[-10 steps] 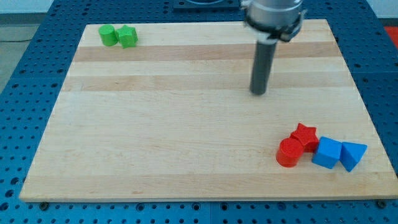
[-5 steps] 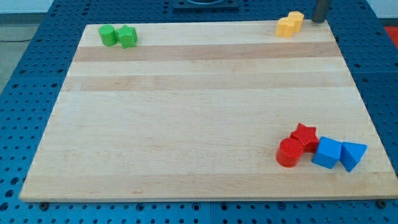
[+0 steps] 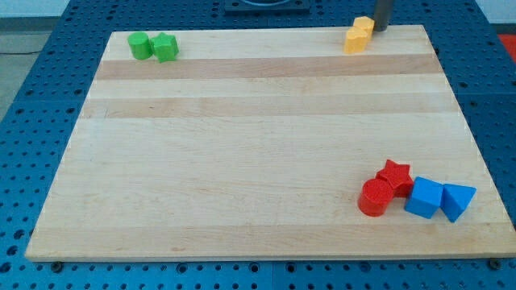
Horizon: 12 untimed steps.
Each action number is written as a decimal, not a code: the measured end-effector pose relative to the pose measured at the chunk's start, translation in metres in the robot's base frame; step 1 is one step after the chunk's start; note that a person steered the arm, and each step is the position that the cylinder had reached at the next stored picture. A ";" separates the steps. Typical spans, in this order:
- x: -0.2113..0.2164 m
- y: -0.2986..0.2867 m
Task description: Place the yellow hexagon to the left side of the red star
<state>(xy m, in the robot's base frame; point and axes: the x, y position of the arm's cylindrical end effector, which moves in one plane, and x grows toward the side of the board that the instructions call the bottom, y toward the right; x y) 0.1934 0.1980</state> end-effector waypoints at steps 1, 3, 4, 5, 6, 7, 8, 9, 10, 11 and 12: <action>0.005 -0.021; 0.012 -0.067; 0.004 -0.099; 0.006 -0.132; 0.030 -0.136; 0.061 -0.135; 0.095 -0.134; 0.136 -0.133; 0.173 -0.133; 0.201 -0.140; 0.234 -0.146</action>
<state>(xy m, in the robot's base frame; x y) 0.4270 0.0517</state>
